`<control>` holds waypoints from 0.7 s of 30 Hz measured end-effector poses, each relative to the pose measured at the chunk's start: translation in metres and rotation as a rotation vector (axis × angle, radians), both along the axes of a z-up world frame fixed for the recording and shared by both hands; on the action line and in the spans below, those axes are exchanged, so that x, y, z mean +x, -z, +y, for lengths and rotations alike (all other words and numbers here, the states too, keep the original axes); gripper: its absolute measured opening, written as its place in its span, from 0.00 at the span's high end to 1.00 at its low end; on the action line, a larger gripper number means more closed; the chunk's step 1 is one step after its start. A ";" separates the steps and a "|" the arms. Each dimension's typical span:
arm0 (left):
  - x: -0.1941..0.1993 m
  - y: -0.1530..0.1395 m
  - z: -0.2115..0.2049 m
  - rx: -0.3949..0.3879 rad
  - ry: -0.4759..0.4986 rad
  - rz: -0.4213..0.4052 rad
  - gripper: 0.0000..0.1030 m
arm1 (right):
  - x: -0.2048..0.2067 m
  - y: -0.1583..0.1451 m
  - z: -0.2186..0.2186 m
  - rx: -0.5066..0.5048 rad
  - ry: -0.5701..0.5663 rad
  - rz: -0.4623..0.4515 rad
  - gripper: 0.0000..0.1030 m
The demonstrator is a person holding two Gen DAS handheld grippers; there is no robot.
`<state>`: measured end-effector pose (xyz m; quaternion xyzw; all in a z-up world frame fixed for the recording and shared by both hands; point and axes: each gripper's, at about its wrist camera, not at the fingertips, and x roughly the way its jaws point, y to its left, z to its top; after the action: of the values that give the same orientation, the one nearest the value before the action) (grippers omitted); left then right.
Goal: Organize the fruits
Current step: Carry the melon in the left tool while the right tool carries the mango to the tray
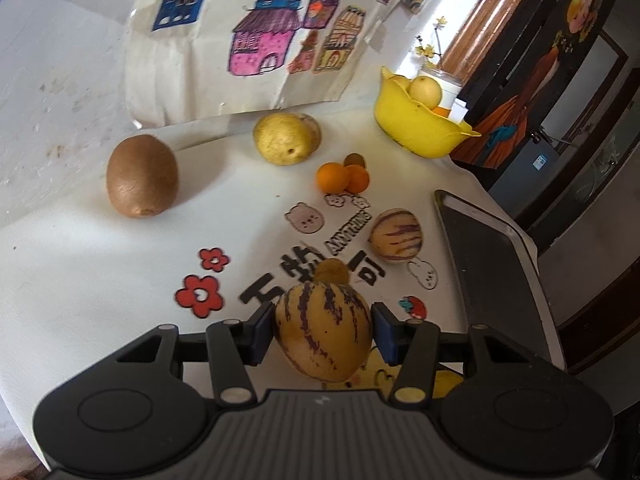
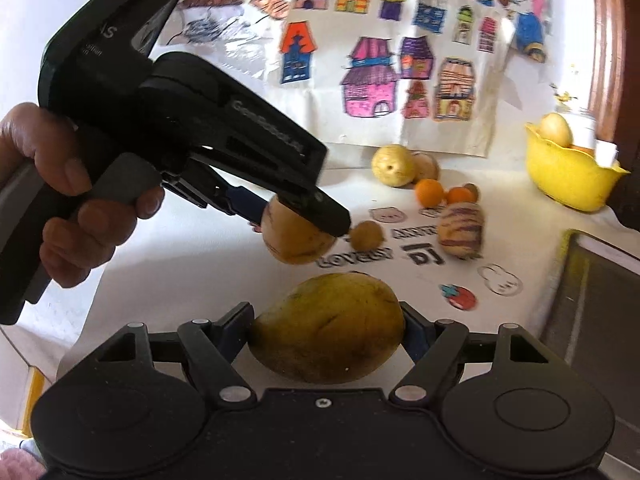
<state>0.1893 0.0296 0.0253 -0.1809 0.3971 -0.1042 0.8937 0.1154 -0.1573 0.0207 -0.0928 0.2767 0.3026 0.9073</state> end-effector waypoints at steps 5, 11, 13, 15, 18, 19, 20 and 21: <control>0.005 -0.008 -0.020 -0.011 0.010 -0.020 0.46 | 0.003 -0.010 -0.036 0.048 0.064 0.004 0.25; 0.027 -0.022 -0.050 -0.038 0.004 -0.070 0.46 | 0.023 -0.028 -0.093 0.089 0.175 -0.021 0.25; 0.037 -0.027 -0.063 -0.038 0.018 -0.089 0.46 | 0.035 -0.036 -0.114 0.092 0.211 -0.031 0.25; 0.049 -0.032 -0.078 -0.041 0.030 -0.114 0.46 | 0.047 -0.042 -0.133 0.083 0.243 -0.049 0.25; 0.065 -0.037 -0.099 -0.053 0.047 -0.133 0.46 | 0.071 -0.048 -0.162 0.066 0.297 -0.067 0.25; 0.072 -0.037 -0.106 -0.061 0.052 -0.133 0.46 | 0.082 -0.048 -0.172 0.064 0.316 -0.066 0.25; 0.078 -0.037 -0.112 -0.067 0.058 -0.134 0.46 | 0.089 -0.047 -0.180 0.063 0.331 -0.063 0.25; 0.084 -0.036 -0.120 -0.071 0.065 -0.136 0.46 | 0.098 -0.047 -0.190 0.064 0.344 -0.056 0.25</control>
<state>0.2738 -0.0900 0.0614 -0.1921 0.3373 -0.1592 0.9077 0.2131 -0.3476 0.0678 -0.0233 0.2534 0.1489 0.9556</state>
